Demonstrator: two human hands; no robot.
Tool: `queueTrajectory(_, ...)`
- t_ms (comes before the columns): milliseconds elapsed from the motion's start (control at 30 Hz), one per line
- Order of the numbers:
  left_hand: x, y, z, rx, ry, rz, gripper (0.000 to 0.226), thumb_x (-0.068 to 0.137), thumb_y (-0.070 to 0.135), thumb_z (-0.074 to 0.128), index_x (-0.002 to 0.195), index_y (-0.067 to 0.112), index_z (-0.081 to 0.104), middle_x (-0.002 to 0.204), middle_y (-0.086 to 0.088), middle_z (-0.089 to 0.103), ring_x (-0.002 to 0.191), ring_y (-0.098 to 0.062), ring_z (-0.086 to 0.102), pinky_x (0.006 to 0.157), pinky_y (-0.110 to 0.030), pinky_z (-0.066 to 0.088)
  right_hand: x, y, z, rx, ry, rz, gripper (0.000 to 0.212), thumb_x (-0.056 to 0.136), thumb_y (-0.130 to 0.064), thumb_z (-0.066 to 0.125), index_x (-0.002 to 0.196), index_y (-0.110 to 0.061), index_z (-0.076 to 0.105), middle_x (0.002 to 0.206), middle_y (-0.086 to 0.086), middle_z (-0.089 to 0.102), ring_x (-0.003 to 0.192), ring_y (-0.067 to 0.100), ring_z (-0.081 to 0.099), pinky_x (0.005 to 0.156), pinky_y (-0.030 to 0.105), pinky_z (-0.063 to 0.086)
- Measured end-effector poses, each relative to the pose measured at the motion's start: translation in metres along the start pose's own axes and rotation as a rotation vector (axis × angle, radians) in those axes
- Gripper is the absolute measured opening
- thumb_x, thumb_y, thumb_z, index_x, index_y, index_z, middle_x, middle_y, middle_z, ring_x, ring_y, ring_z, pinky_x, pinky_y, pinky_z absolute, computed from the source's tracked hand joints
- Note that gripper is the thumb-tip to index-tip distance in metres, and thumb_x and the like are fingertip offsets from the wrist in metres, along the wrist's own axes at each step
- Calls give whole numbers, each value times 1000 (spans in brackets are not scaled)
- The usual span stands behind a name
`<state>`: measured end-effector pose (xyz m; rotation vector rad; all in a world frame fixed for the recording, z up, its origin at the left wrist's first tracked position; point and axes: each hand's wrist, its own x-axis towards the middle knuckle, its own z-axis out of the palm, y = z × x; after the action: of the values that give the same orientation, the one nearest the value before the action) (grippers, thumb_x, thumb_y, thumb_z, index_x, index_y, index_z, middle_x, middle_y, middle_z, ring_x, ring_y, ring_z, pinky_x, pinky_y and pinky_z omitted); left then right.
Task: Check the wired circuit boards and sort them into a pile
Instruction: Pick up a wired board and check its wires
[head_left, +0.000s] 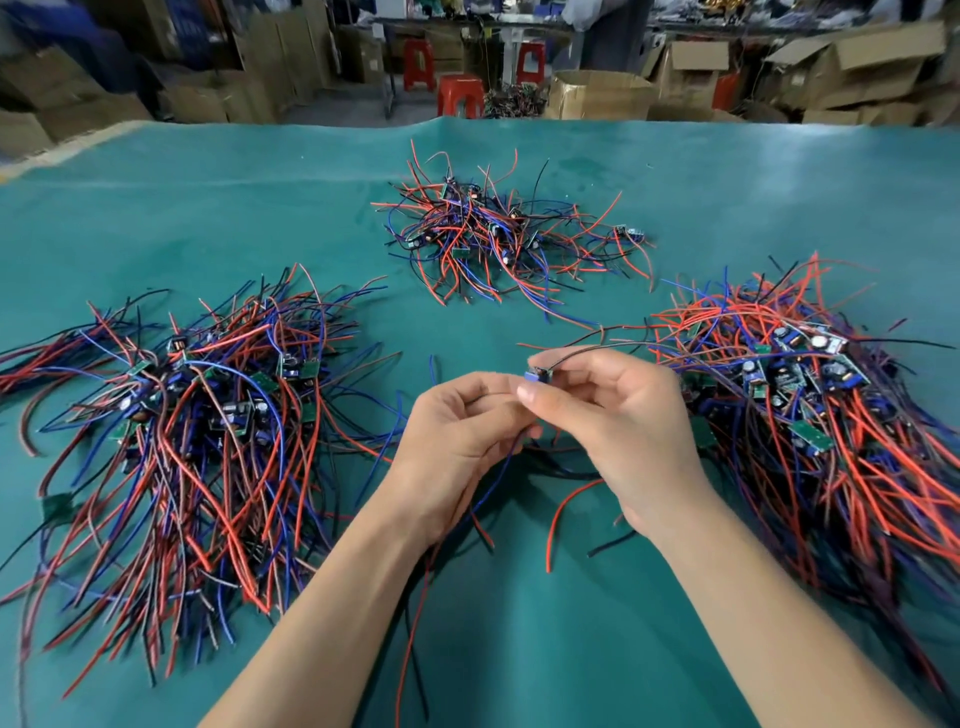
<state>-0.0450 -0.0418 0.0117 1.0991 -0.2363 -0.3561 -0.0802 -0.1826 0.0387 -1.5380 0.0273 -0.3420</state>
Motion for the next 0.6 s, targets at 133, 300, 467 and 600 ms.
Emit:
queueTrajectory(133, 0, 0, -1, 84, -17, 24, 14, 77, 13, 80, 88, 7, 73, 77, -15, 69, 62, -17, 53, 60, -23, 42, 1, 2, 2, -67, 60, -73, 16, 80, 1, 81, 85, -13, 77, 73, 4, 76, 60, 13, 68, 61, 19, 54)
queueTrajectory(300, -1, 6, -3, 104, -140, -44, 19, 85, 11, 72, 100, 1, 66, 76, -13, 69, 53, -13, 53, 51, -18, 42, 5, 2, -3, 30, 198, -72, 15, 82, -1, 81, 81, -16, 77, 74, 0, 76, 66, 11, 69, 67, 21, 54)
queueTrajectory(467, -7, 5, -1, 203, -335, -116, 12, 89, 5, 67, 98, -1, 71, 74, -11, 69, 53, -14, 57, 49, -19, 44, 18, -20, -27, 158, 452, -94, 12, 85, 1, 77, 83, -10, 74, 74, -5, 72, 67, 11, 62, 64, 22, 52)
queueTrajectory(600, -9, 4, 3, 183, -410, -152, 12, 91, 8, 64, 96, 3, 74, 77, -10, 71, 56, -13, 61, 52, -19, 48, 21, -50, -56, 123, 519, -196, 11, 86, -3, 77, 83, -13, 74, 76, -2, 71, 64, 12, 60, 65, 23, 50)
